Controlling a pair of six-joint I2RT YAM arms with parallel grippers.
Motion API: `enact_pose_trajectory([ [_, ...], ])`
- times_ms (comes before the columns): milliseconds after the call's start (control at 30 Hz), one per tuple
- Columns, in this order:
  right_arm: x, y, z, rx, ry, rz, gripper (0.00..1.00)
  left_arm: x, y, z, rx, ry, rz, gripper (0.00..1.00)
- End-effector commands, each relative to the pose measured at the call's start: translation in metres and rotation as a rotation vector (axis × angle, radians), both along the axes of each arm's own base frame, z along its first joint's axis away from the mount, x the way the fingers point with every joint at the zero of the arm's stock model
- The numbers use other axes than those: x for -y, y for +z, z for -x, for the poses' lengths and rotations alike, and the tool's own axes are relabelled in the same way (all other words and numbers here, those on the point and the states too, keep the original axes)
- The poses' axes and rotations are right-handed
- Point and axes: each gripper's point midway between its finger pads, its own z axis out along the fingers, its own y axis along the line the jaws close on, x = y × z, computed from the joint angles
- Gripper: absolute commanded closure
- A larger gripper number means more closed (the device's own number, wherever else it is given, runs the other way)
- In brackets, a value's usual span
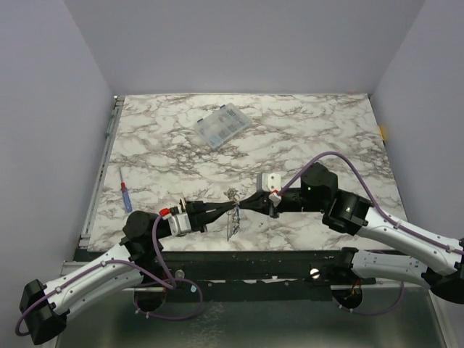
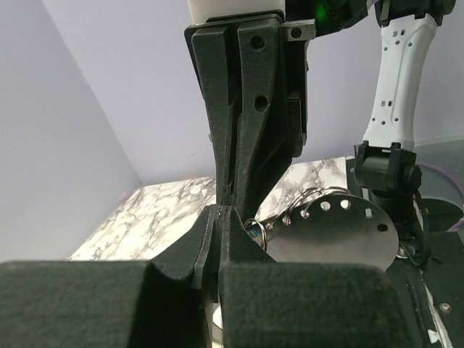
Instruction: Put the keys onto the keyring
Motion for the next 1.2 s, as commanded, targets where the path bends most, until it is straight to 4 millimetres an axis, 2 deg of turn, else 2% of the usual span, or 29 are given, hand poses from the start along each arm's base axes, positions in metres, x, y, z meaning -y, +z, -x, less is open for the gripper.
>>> enact_pose_trajectory([
  [0,0.002,-0.008,-0.004,-0.017,-0.032,0.014,0.98,-0.008,0.029,0.006,0.054,0.0,0.098,1.0],
  [133,0.002,-0.011,-0.005,-0.018,-0.037,0.017,0.97,-0.012,0.034,0.006,0.055,0.008,0.125,1.0],
  [233,0.001,-0.013,-0.004,-0.032,-0.034,0.018,0.92,-0.013,0.035,0.006,0.055,0.011,0.135,1.0],
  [300,-0.001,-0.013,-0.004,-0.043,-0.032,0.015,0.87,-0.013,0.035,0.006,0.054,0.009,0.136,1.0],
  [400,-0.002,-0.009,-0.004,-0.048,-0.03,0.007,0.74,-0.013,0.035,0.007,0.055,0.006,0.136,1.0],
  [500,0.001,0.005,-0.007,-0.022,-0.054,-0.033,0.65,-0.012,0.033,0.008,0.05,-0.002,0.128,1.0],
  [667,0.017,0.048,-0.012,0.063,-0.133,-0.186,0.57,-0.011,0.031,0.011,0.055,-0.02,0.116,1.0],
  [767,0.024,0.061,-0.008,0.09,-0.129,-0.219,0.56,-0.01,0.03,0.011,0.057,-0.024,0.108,1.0],
  [900,0.027,0.068,-0.002,0.097,-0.107,-0.224,0.56,-0.006,0.028,0.012,0.055,-0.04,0.092,1.0],
  [1167,0.012,0.064,0.003,0.083,-0.035,-0.214,0.61,0.001,0.023,0.016,0.05,-0.083,0.062,1.0],
])
